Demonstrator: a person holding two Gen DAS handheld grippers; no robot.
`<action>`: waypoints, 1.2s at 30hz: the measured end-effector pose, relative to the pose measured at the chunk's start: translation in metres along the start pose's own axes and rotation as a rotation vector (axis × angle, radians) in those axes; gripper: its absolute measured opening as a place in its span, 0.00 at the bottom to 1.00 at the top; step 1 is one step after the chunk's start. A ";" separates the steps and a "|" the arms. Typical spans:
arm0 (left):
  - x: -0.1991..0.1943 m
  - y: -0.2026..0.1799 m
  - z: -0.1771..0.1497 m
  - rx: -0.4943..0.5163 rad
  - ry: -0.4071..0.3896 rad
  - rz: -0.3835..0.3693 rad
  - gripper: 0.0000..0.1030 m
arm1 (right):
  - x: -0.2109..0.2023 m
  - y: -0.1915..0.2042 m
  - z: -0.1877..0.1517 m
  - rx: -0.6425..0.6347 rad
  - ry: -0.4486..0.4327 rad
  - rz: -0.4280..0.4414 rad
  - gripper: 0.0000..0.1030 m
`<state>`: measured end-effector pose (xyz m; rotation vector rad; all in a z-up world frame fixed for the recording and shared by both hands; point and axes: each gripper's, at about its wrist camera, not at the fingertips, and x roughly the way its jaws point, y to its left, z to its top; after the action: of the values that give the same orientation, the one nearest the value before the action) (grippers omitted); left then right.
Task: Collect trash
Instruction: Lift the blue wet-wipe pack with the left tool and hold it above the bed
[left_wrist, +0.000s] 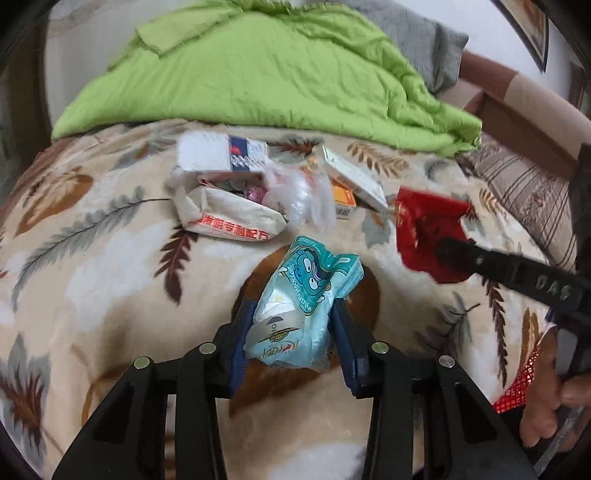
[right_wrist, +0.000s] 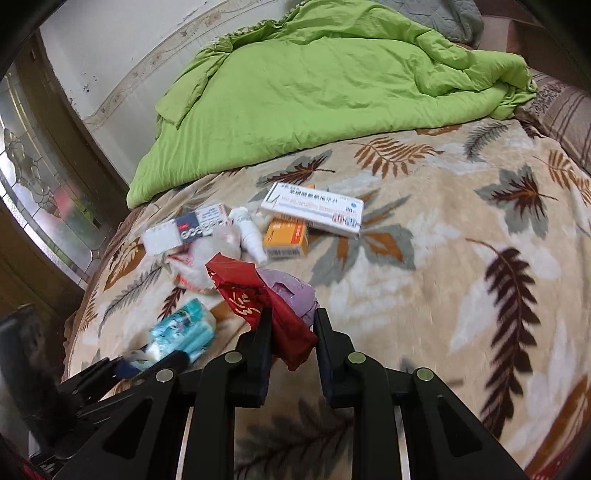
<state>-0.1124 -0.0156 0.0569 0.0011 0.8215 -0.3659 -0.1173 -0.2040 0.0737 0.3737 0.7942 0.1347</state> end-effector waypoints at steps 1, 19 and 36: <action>-0.007 -0.001 -0.001 0.001 -0.029 0.017 0.39 | -0.003 0.002 -0.005 -0.002 0.000 0.001 0.22; -0.011 -0.018 0.003 0.089 -0.157 0.188 0.39 | -0.010 0.010 -0.020 0.009 -0.020 0.002 0.22; -0.009 -0.024 0.004 0.123 -0.166 0.216 0.40 | -0.012 0.001 -0.018 0.039 -0.023 0.000 0.22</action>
<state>-0.1232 -0.0357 0.0694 0.1704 0.6268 -0.2090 -0.1380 -0.2009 0.0709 0.4113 0.7744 0.1152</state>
